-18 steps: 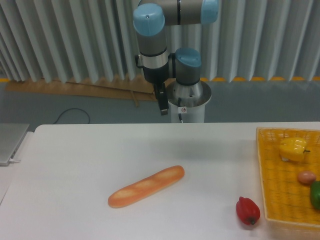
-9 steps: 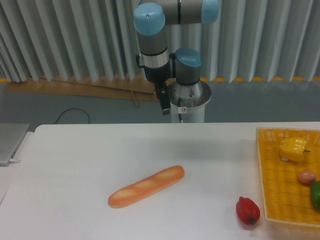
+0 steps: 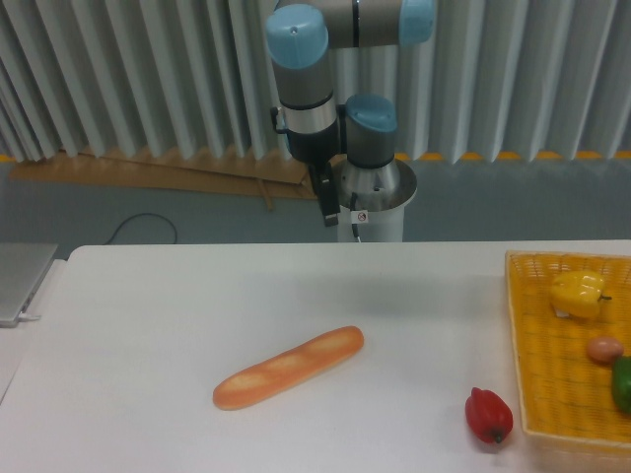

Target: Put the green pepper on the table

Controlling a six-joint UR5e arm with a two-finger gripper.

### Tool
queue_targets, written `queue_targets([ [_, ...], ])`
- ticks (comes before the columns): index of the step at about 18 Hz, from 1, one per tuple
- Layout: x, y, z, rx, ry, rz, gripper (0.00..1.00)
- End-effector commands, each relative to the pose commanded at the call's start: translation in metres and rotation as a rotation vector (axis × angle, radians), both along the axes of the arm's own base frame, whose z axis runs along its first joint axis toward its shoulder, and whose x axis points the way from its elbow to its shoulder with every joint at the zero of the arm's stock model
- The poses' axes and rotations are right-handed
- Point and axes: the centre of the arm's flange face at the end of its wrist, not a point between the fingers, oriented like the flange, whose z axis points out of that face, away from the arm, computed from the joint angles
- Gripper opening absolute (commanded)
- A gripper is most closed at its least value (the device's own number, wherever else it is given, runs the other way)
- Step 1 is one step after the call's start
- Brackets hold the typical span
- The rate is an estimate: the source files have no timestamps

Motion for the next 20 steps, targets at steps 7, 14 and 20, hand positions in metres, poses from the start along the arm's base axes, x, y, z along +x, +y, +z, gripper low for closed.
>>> queue_targets([
  [7,-0.031,-0.017,0.003,-0.008,-0.007,-0.069,1.00],
  [14,-0.057,-0.033,-0.001,-0.014,-0.016,-0.075,1.00],
  [20,-0.088,-0.054,-0.005,-0.020,-0.028,-0.107,1.00],
])
